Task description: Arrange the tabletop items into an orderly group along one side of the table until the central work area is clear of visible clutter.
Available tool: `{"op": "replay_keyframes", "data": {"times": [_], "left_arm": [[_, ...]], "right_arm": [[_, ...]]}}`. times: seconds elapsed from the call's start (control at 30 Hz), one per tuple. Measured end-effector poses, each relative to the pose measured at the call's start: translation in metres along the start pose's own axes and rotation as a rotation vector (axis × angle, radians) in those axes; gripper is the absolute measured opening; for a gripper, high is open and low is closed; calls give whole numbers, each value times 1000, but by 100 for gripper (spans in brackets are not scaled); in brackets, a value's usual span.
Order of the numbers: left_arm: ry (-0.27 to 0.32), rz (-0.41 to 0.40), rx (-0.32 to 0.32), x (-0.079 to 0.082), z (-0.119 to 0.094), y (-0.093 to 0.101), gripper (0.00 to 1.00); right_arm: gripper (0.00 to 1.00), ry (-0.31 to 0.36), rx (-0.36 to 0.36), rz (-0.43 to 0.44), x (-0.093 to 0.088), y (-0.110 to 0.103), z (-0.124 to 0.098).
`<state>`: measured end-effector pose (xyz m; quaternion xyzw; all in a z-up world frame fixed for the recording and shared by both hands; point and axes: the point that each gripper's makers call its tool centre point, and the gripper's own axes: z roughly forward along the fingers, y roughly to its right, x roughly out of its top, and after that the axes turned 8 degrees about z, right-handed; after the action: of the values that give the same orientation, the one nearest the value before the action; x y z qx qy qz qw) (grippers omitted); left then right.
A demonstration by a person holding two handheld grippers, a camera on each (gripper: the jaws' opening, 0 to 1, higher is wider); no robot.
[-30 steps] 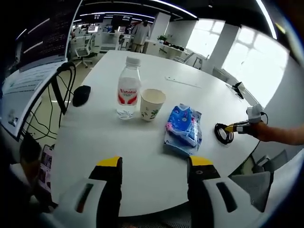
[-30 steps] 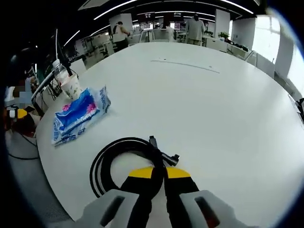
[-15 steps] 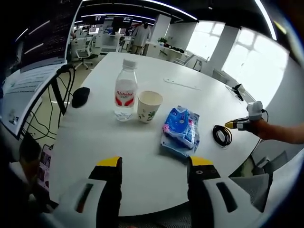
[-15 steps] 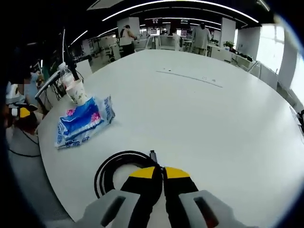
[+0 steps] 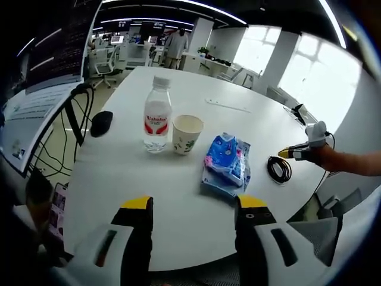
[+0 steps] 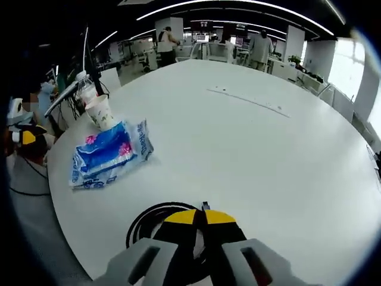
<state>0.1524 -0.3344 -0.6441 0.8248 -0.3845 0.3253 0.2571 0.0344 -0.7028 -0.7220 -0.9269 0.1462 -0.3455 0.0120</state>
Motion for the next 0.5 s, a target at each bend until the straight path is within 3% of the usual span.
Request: {"op": "replay_keyframes", "data": {"times": [0.5], "left_arm": [[-1,-3,1,1,1,2,55]], "right_arm": [[1,16,97,-28,31,-42,23]]}}
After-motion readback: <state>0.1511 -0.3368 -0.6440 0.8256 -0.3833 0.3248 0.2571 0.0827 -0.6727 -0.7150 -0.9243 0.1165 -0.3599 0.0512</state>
